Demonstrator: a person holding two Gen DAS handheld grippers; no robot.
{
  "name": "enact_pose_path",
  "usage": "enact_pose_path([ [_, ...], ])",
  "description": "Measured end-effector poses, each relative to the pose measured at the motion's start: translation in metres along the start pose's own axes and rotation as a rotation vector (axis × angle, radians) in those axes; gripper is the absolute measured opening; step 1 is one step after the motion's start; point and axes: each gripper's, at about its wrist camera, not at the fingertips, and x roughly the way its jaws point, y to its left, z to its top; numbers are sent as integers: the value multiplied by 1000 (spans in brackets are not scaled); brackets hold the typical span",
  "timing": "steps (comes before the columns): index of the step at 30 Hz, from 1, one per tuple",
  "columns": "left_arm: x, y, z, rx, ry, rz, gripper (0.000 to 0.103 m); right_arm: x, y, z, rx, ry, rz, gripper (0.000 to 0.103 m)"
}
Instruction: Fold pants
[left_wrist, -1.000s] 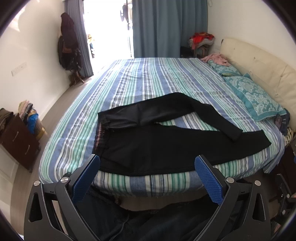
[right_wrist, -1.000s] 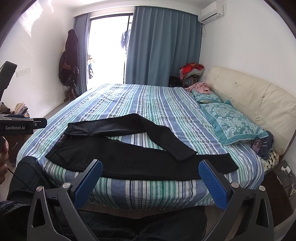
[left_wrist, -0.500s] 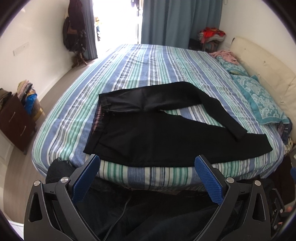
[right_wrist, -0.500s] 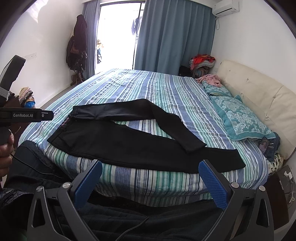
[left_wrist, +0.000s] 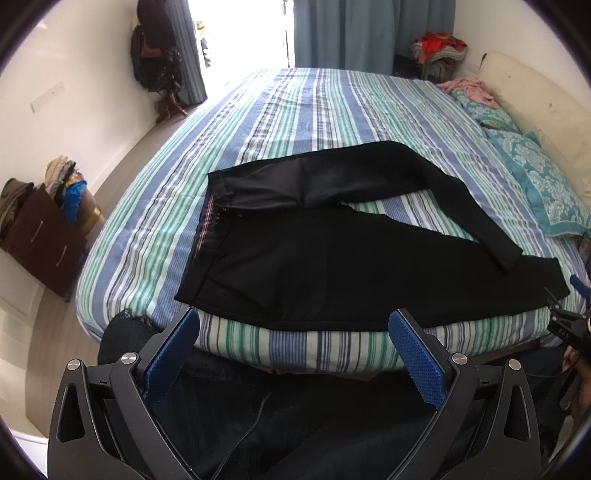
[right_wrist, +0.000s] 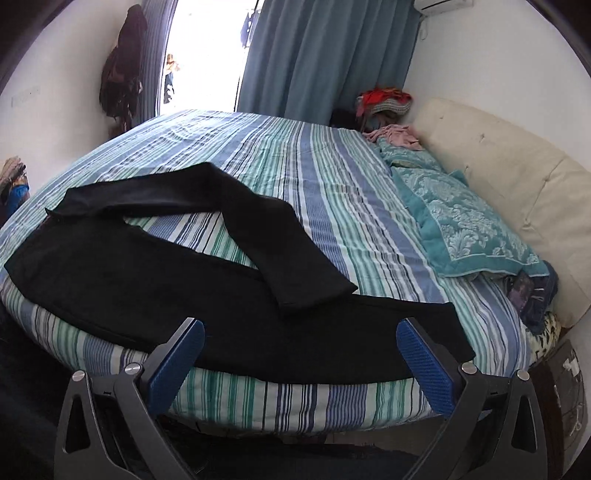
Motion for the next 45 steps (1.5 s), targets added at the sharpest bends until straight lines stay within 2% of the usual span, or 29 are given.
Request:
enact_pose_path([
  [2, 7, -1, 2, -7, 19, 18, 102, 40, -1, -1, -48, 53, 60, 103],
  [5, 17, -4, 7, -8, 51, 36, 102, 89, -7, -2, -108, 92, 95, 101],
  [7, 24, -9, 9, 4, 70, 50, 102, 117, -11, -1, -152, 124, 103, 94],
  [12, 41, -26, 16, 47, 116, 67, 102, 158, -7, -5, -324, 154, 128, 93],
  [14, 45, -36, 19, 65, 127, 70, 102, 171, -8, -5, -345, 172, 146, 88],
  [16, 49, -43, 22, 81, 130, 70, 102, 182, -14, -4, -311, 215, 186, 67],
  [18, 52, -50, 24, 97, 134, 73, 102, 189, -26, 1, -238, 242, 219, 57],
  [19, 55, -53, 25, 103, 140, 75, 102, 189, -30, 3, -210, 236, 230, 46],
  [20, 57, -55, 26, 108, 146, 77, 102, 187, -33, 5, -195, 226, 229, 35],
  [21, 60, -57, 26, 112, 153, 77, 102, 184, -34, 8, -187, 220, 217, 14],
  [26, 74, -68, 28, 132, 190, 76, 102, 164, -58, 38, -120, 109, 110, 12],
  [31, 86, -78, 32, 151, 197, 73, 102, 168, -102, 110, -14, -20, 18, 12],
  [34, 96, -81, 39, 143, 206, 65, 102, 188, -135, 166, 65, -67, -15, 12],
  [37, 107, -85, 46, 130, 222, 58, 102, 219, -160, 227, 87, -96, -66, 12],
  [42, 126, -94, 53, 111, 260, 46, 102, 295, -196, 325, 96, -97, -181, 12],
  [44, 133, -100, 51, 123, 279, 46, 102, 327, -208, 354, 145, -85, -197, 17],
  [45, 137, -103, 50, 133, 287, 50, 102, 342, -213, 363, 170, -66, -208, 42],
])
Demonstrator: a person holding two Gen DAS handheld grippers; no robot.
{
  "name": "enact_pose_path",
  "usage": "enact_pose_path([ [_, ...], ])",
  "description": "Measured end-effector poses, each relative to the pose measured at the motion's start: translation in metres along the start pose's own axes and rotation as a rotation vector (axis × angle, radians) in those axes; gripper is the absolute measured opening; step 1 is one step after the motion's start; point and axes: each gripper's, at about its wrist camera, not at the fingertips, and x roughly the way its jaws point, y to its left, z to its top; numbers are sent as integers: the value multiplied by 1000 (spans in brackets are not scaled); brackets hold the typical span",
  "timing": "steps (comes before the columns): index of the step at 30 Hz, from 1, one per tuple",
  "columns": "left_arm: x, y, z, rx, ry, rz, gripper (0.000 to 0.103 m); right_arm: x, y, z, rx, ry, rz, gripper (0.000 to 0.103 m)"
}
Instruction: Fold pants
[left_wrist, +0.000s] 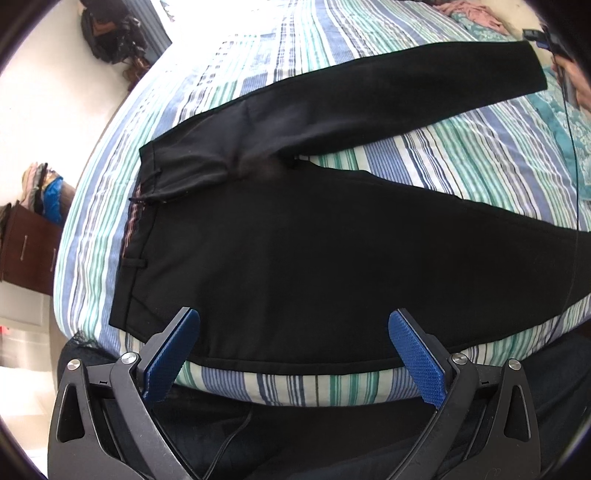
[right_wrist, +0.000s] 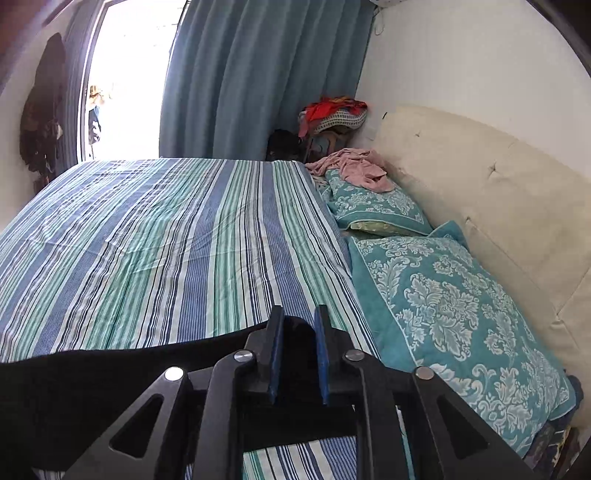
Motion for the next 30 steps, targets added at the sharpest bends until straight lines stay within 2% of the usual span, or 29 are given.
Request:
enact_pose_path([
  [1, 3, -2, 0, 8, 6, 5, 102, 15, -1, 3, 22, 28, -33, 68],
  [2, 6, -4, 0, 14, 9, 8, 102, 24, -4, 3, 51, 36, -38, 72],
  [4, 13, -6, 1, 16, 13, 15, 102, 35, -14, -12, 115, 54, 2, 72],
  [6, 21, -7, 2, 15, 23, 13, 102, 49, -23, -41, 175, 121, 66, 72],
  [8, 27, -8, 3, 21, 27, 10, 102, 66, -30, -79, 243, 217, 178, 72],
  [10, 32, -7, 10, 26, 6, 21, 102, 75, -29, -115, 331, 283, 344, 72],
  [12, 34, 1, 24, 5, -63, 30, 102, 72, -12, -141, 349, 301, 484, 72],
  [15, 46, 24, 71, -78, -206, 32, 102, 47, 41, -167, 298, 306, 633, 72],
  [17, 65, 37, 109, -122, -303, 11, 102, 23, 78, -181, 282, 308, 698, 72],
  [19, 95, 47, 143, -175, -356, 35, 102, -5, 107, -196, 276, 302, 758, 72],
  [20, 113, 51, 156, -199, -352, 42, 102, -23, 118, -205, 271, 296, 777, 72],
  [22, 153, 57, 172, -237, -296, 43, 102, -62, 132, -225, 261, 280, 798, 76],
  [24, 193, 58, 176, -224, -212, 47, 102, -101, 139, -250, 233, 272, 768, 78],
  [25, 206, 58, 172, -209, -200, 36, 103, -121, 138, -262, 222, 255, 752, 79],
  [27, 203, 61, 165, -248, -249, 10, 103, -154, 131, -284, 200, 217, 699, 84],
  [30, 203, 58, 165, -240, -252, 41, 103, -183, 115, -304, 230, 186, 602, 94],
])
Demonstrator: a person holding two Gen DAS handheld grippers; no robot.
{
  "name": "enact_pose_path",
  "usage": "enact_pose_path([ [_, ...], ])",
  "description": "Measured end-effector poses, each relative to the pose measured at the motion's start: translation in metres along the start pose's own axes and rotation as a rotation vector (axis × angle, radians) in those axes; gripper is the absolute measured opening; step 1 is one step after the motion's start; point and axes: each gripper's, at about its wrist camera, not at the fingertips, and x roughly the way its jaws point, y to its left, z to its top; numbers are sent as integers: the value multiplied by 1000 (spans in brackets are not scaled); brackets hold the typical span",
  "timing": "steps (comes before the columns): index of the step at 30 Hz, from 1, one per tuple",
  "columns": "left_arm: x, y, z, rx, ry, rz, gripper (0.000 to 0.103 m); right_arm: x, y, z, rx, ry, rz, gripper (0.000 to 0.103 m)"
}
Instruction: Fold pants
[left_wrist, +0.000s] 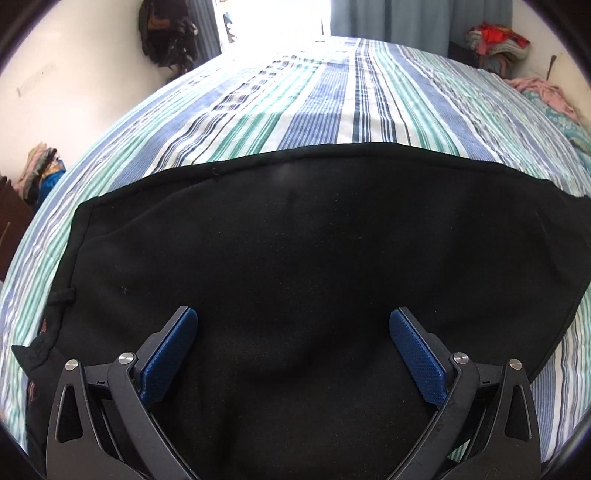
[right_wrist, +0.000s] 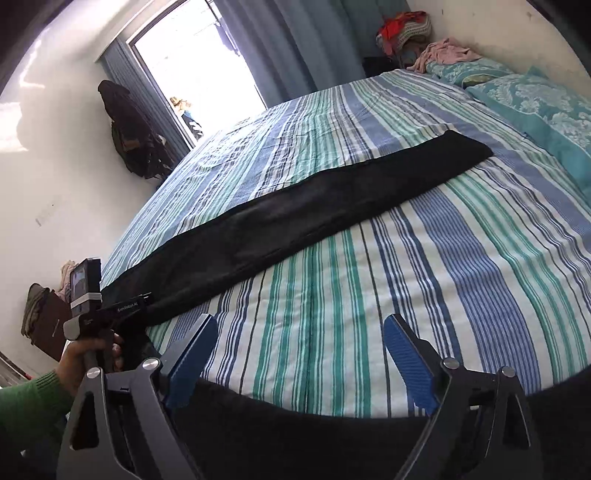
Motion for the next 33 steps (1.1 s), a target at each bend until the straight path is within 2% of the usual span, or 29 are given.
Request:
enact_pose_path([
  [3, 3, 3, 3, -14, 6, -20, 103, -7, -7, 9, -5, -52, -20, 94],
  [5, 3, 5, 3, -18, 7, -26, 103, -9, -8, 14, -52, -106, -89, 94],
  [7, 3, 4, 4, -13, 6, -20, 103, -6, -11, 22, -71, -109, -136, 94],
  [9, 4, 3, 5, -14, 7, -22, 103, -8, -16, 28, -55, -117, -109, 95],
  [16, 3, 4, 4, -13, 6, -21, 103, -4, -3, 31, -107, -110, -94, 95],
  [24, 3, 5, 4, -13, 6, -21, 103, -10, 7, 40, -111, -149, -66, 95],
  [33, 3, 5, 4, -14, 5, -22, 103, -10, -4, 38, -90, -138, -71, 95],
])
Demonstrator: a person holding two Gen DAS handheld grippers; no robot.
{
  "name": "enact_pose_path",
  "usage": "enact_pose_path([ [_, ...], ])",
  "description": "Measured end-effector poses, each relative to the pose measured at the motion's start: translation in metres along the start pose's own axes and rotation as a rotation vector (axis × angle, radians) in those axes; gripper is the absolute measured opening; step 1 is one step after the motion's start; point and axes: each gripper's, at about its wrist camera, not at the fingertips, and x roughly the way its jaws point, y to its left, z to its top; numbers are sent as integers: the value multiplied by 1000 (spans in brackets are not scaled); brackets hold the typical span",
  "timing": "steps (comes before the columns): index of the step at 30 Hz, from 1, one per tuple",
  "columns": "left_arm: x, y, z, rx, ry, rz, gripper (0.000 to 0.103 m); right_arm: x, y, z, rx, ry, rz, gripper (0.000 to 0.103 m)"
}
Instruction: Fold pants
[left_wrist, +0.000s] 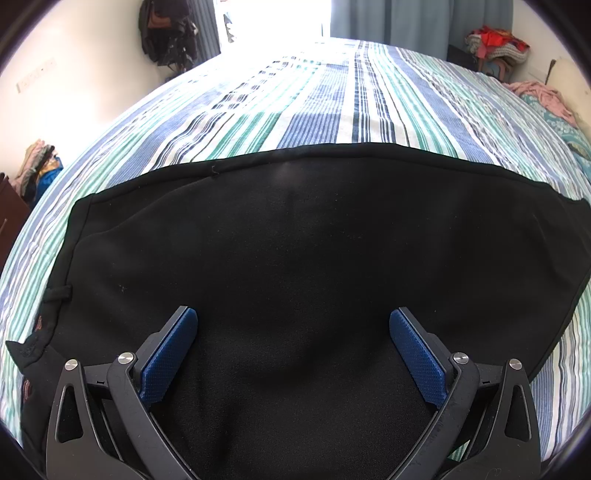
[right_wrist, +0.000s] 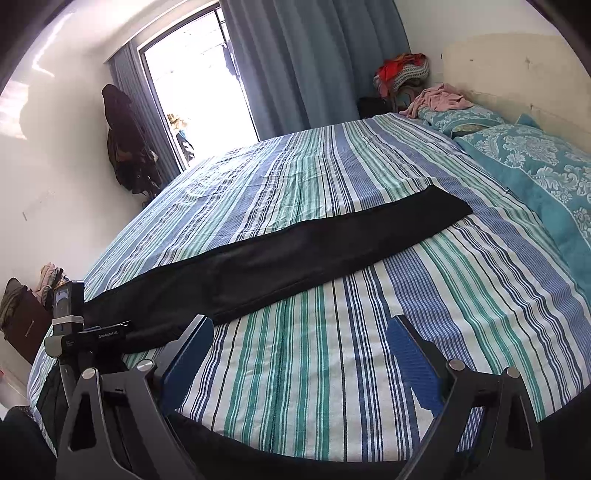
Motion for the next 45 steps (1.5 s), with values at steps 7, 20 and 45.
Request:
enact_pose_path([
  [7, 0, 0, 0, 0, 0, 0, 103, -1, 1, 0, -4, -5, -1, 95],
  [20, 0, 0, 0, 0, 0, 0, 103, 0, 3, 0, -6, 4, 6, 95],
  [45, 0, 0, 0, 0, -1, 1, 103, 7, 10, -4, -32, 17, 7, 95],
])
